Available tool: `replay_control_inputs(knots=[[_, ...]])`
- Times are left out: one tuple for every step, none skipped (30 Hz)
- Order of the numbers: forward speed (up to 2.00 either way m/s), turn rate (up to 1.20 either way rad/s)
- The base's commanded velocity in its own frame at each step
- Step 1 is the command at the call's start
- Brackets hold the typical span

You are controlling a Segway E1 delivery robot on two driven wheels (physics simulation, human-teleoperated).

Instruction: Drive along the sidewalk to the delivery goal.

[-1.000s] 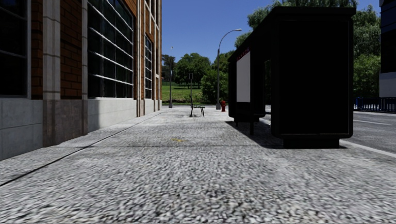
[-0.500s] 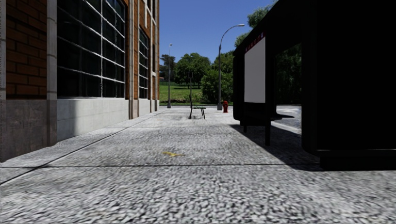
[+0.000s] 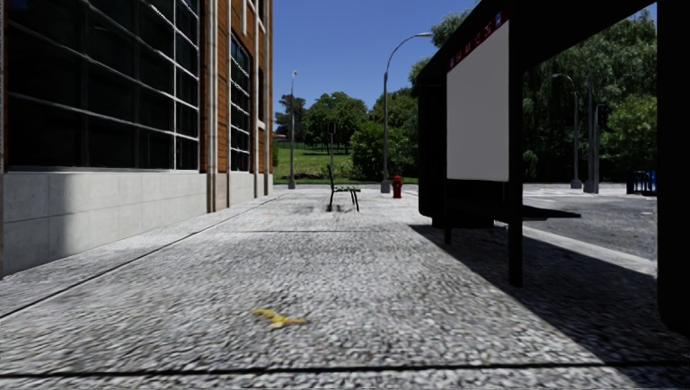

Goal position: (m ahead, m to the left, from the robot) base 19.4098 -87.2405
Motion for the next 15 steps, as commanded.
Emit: replay_control_inputs(knots=[[2.00,0.00],[2.00,0.00],[2.00,0.00],[2.00,0.00],[2.00,0.00],[2.00,0.00],[2.00,0.00],[2.00,0.00],[2.00,0.00],[2.00,0.00],[2.00,0.00],[2.00,0.00],[2.00,0.00],[2.00,0.00],[2.00,0.00]])
